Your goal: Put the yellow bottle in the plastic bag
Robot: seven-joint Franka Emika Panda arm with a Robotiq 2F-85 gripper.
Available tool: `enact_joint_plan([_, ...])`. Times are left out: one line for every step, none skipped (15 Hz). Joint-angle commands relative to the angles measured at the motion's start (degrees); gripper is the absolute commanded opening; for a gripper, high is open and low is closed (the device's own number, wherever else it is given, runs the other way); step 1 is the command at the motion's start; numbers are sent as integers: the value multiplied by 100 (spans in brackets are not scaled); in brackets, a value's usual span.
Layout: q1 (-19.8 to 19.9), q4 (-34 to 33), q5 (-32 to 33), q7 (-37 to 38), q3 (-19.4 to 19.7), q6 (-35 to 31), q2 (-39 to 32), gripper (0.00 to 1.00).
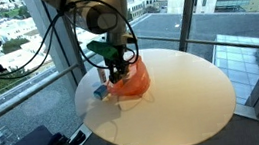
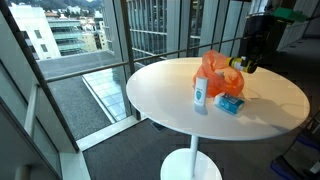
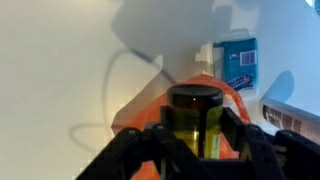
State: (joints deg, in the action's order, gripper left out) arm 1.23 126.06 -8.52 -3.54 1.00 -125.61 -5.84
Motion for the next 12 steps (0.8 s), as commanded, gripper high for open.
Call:
enact_joint_plan([64,-131,-32,-136,16,6,-278,29])
enact_joint_plan([70,-149,-39,-138,13,4,-347,29])
enact_joint_plan([76,-163,-51,-167,3,1,-405,29])
enact_joint_plan([75,-176,-34,-146,-2,-15,-455,29])
enact_joint_plan([73,-208,-39,-123,-8,-28,-517,29])
enact_joint_plan([77,-250,-69,-114,-14,-24,-575,29])
enact_joint_plan([81,-305,-98,-109,-21,-6,-638,29])
enact_joint_plan([77,-346,-90,-80,-23,-13,-688,29])
enact_joint_plan([76,-401,-92,-62,-26,-17,-744,29])
enact_joint_plan([75,-465,-92,-36,-27,-18,-802,29])
enact_joint_plan([75,-536,-91,-3,-26,-17,-869,29])
enact_joint_plan([75,-619,-83,25,-24,-12,-937,29])
